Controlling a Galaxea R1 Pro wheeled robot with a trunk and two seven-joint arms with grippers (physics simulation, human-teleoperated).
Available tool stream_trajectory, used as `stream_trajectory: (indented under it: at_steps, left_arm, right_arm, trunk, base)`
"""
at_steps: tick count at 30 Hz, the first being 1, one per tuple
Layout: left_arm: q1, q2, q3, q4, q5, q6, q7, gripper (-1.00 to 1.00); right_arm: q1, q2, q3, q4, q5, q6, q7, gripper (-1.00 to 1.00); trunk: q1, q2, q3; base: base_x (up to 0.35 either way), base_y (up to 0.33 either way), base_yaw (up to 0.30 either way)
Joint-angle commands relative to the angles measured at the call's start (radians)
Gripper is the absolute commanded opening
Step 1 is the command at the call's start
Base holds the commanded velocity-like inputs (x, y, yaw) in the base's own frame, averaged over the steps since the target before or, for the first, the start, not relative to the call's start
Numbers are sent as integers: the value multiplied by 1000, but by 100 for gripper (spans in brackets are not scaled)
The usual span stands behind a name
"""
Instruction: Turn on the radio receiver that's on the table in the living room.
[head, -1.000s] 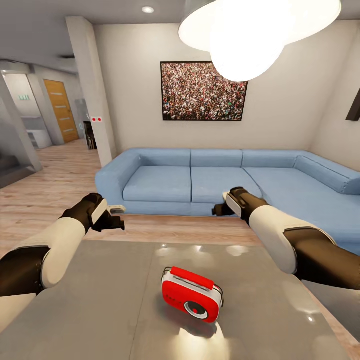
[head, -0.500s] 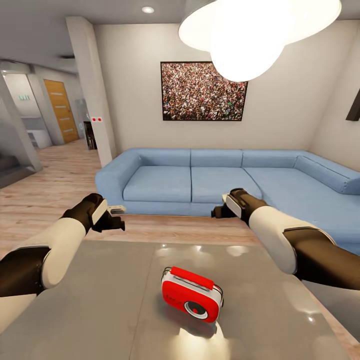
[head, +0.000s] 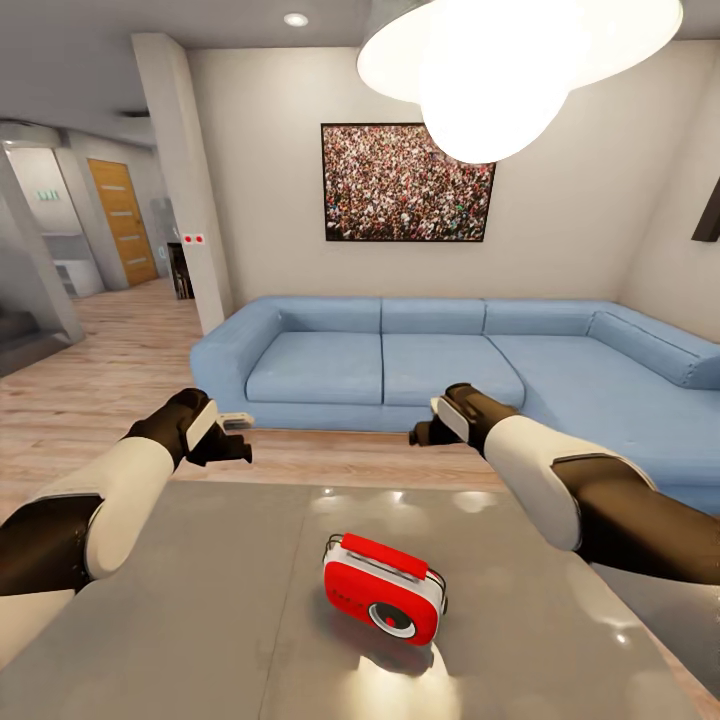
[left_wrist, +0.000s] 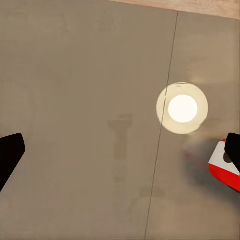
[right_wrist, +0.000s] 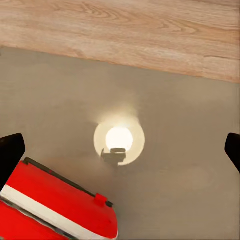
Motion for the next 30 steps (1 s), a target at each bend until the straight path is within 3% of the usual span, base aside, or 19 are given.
stream_trajectory:
  at_steps: [1, 7, 8, 11, 27, 30]
  left_arm:
    - [0, 0, 0, 0, 0, 0, 0, 100]
    - [6, 0, 0, 0, 0, -1, 0, 100]
    - [10, 0, 0, -1, 0, -1, 0, 100]
    - [12, 0, 0, -1, 0, -1, 0, 100]
    - [13, -8, 0, 0, 0, -2, 0, 100]
    - [18, -8, 0, 0, 0, -2, 0, 100]
  right_arm:
    - [0, 2, 0, 0, 0, 0, 0, 100]
    - [0, 15, 0, 1, 0, 1, 27, 100]
    - [0, 18, 0, 1, 0, 11, 88, 100]
    - [0, 18, 0, 1, 1, 45, 136, 100]
    - [1, 19, 0, 3, 1, 53, 149, 100]
    - [26, 18, 0, 3, 2, 52, 151, 100]
  trunk:
    - [0, 0, 0]
    - [0, 0, 0]
    - [0, 0, 0]
    - [0, 0, 0]
    - [0, 0, 0]
    - [0, 0, 0]
  base:
    - [0, 0, 0]
    - [0, 0, 0]
    - [0, 0, 0]
    - [0, 0, 0]
    - [0, 0, 0]
    - [0, 0, 0]
